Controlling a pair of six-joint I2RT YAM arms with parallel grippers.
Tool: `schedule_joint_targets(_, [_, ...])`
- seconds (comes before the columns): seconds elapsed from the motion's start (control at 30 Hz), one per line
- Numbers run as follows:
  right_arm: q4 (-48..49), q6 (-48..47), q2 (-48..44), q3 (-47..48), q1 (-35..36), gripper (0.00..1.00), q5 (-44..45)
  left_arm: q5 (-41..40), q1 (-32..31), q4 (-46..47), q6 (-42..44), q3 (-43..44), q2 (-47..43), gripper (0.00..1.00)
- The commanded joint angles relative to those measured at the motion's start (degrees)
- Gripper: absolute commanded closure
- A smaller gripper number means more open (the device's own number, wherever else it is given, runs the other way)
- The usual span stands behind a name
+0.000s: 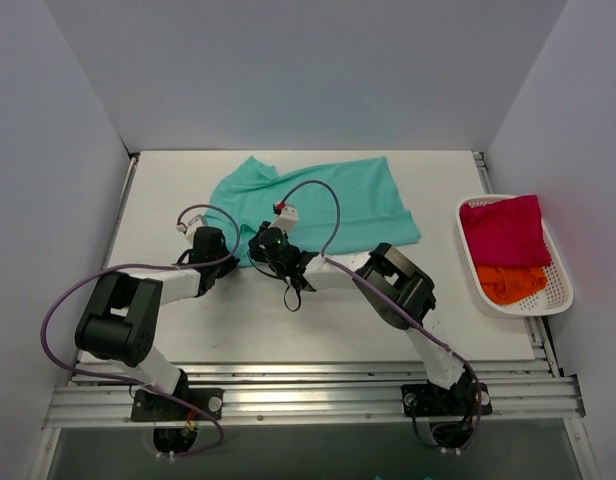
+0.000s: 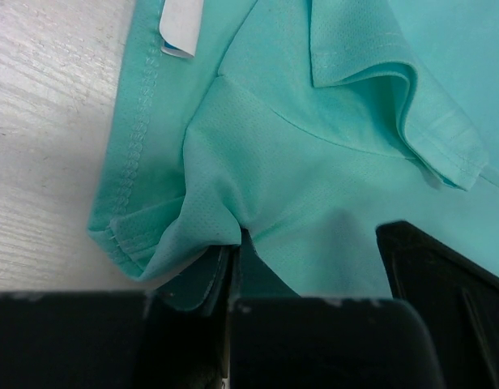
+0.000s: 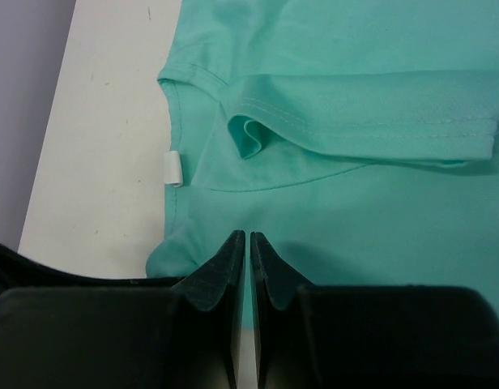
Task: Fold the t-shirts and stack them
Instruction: Fold the flattened tshirt in 1/3 of the way
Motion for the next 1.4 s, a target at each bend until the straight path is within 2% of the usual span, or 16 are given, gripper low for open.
schedule_joint_targets(0.0, [-2.77, -0.11, 2.69, 4.54, -0.35, 0.96, -0.56, -1.4, -0.16, -1.37, 0.31, -1.67, -1.49, 0.98])
schedule_joint_targets(0.73, [-5.76, -1.61, 17.01, 20.27, -7.64, 0.97, -5.13, -2.02, 0.19, -1.73, 0.84, -2.73, -3.43, 0.98])
schedule_joint_targets(0.9, [-2.88, -2.4, 22.54, 28.62, -10.62, 0.94, -7.15, -2.54, 0.19, -1.81, 1.01, -2.82, -3.78, 0.98])
schedule_joint_targets(1.0, [1.52, -3.1, 26.41, 35.82, -12.56, 0.79, -9.7, -2.54, 0.19, -1.9, 1.19, -2.73, -3.7, 0.98])
schedule_joint_targets(1.03, [3.45, -3.28, 27.38, 37.84, -13.0, 0.57, -10.75, -2.54, 0.19, -2.08, 1.19, -2.65, -3.7, 0.98])
schedule_joint_targets(1.1, [4.78, -4.77, 28.79, 43.8, -13.62, 0.26, -11.81, -2.72, 0.19, -2.25, 1.36, -2.64, -3.78, 0.98])
schedule_joint_targets(1.13, [5.13, -5.73, 29.58, 45.58, -13.88, 0.07, -11.81, -2.81, 0.19, -2.34, 1.36, -2.65, -3.87, 0.98])
schedule_joint_targets(1.17, [5.66, -7.83, 29.68, 47.07, -14.06, 0.01, -11.81, -2.81, 0.19, -2.34, 1.36, -2.56, -3.96, 0.98])
schedule_joint_targets(1.2, [6.62, -8.98, 29.5, 48.39, -14.15, 0.0, -12.07, -2.89, 0.19, -2.43, 1.36, -2.56, -3.96, 0.98])
schedule_joint_targets(1.27, [9.0, -11.35, 27.49, 48.23, -14.5, 0.0, -12.16, -3.59, 0.1, -2.25, 1.45, -2.65, -3.87, 0.98])
schedule_joint_targets(1.37, [13.03, -12.15, 21.79, 42.98, -15.2, 0.0, -12.51, -3.77, 0.1, -2.08, 1.63, -2.47, -3.52, 0.98])
